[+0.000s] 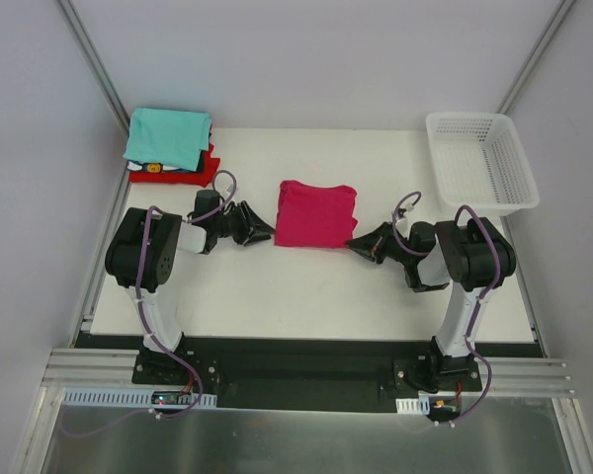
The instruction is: Fold and stack the t-shirts
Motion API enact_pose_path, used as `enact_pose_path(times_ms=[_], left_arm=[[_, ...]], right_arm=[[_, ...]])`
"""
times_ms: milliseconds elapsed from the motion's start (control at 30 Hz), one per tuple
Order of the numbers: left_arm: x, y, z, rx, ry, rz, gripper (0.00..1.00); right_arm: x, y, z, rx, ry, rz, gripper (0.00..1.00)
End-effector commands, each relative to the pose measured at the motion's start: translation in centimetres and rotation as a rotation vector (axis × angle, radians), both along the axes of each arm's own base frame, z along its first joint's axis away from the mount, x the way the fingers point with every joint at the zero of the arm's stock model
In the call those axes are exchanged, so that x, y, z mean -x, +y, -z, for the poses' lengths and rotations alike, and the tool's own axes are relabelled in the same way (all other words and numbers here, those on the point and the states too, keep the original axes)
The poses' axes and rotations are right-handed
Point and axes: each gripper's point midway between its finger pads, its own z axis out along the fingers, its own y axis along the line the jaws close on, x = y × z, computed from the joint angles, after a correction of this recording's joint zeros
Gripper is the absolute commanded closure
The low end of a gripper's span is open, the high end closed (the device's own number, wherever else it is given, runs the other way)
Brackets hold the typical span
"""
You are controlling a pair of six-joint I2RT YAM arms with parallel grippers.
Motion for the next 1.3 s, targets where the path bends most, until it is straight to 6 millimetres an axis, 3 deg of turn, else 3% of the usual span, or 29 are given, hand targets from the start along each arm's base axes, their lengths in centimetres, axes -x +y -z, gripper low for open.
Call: enact_pose_path(times_ms=[0,933,1200,1233,1267], left_arm=[[-0.7,-0.1,-1.9,0.015,-0.073,0.015,0.61],[0.0,-3.7,-1.1,0.109,-0.041,0.046,0.61],[0.4,-4.1,-0.4,0.107,-0.026,0.051,0.88],[0.5,-4.1,-0.4,0.106,-0.025,0.049,0.97],[0.4,-4.1,-0.4,0.106,-0.028,0.049,1.0]], right_arm=[[-0.9,0.2,-3.3,-0.017,-0.171,-0.033,0.99],[-1.4,0.4,-3.4,-0.014,-0.162,-0.036,0.99],[-1.4,0.4,-3.4,-0.014,-0.158,-0.036,0.99],[-1.4,0.4,-3.4,-0.014,-0.161,-0.036,0.99],[-1.5,0.4,-3.5,-0.014,-0.162,-0.038,0.99]])
